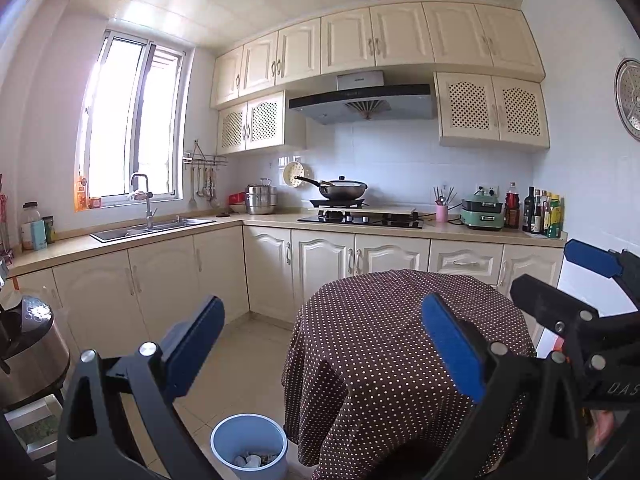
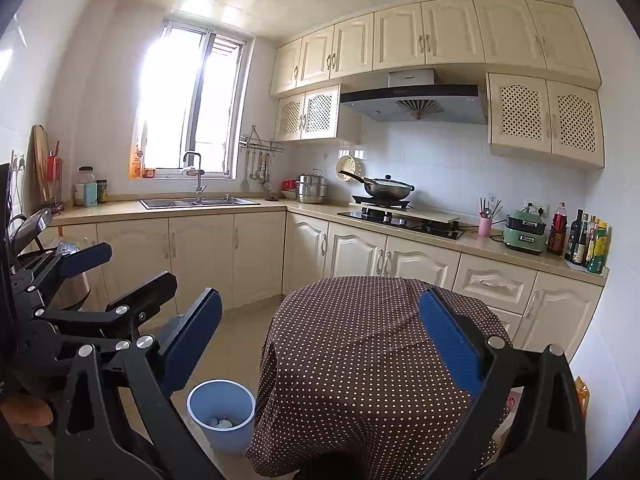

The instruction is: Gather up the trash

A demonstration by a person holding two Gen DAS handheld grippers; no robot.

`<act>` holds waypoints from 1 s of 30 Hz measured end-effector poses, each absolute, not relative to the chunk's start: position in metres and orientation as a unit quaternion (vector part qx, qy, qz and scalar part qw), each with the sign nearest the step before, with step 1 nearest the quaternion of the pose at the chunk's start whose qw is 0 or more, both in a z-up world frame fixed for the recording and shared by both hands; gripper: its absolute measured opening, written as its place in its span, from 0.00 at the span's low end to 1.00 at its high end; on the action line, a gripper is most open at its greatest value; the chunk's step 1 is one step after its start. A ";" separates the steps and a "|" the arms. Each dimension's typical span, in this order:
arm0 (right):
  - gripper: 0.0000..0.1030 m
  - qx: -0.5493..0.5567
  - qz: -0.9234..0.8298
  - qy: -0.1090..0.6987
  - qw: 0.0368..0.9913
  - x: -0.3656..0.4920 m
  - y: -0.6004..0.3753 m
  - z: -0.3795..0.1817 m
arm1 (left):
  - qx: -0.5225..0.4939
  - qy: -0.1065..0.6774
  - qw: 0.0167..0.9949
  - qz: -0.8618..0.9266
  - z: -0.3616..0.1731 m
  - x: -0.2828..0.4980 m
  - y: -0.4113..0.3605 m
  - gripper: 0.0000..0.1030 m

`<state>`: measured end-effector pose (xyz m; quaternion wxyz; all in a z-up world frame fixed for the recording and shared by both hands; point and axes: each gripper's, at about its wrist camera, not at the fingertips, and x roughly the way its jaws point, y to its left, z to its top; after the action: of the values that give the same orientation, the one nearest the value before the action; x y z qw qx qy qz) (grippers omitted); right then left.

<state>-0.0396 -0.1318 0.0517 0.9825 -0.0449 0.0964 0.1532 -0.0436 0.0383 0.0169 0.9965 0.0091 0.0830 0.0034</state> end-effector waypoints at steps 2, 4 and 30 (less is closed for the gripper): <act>0.93 -0.045 0.155 0.098 0.982 -0.038 -0.132 0.052 | 0.007 0.083 0.996 0.005 0.017 -0.044 0.038 0.94; 0.93 -0.045 0.155 0.099 0.982 -0.037 -0.131 0.051 | 0.006 0.084 0.996 0.004 0.017 -0.044 0.040 0.94; 0.93 -0.037 0.163 0.109 0.980 -0.032 -0.136 0.050 | 0.007 0.085 0.996 0.006 0.016 -0.044 0.044 0.94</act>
<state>-0.0324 -0.1358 0.0497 0.9798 -0.0366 0.1095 0.1633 -0.0437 0.0445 0.0161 0.9963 0.0067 0.0854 0.0061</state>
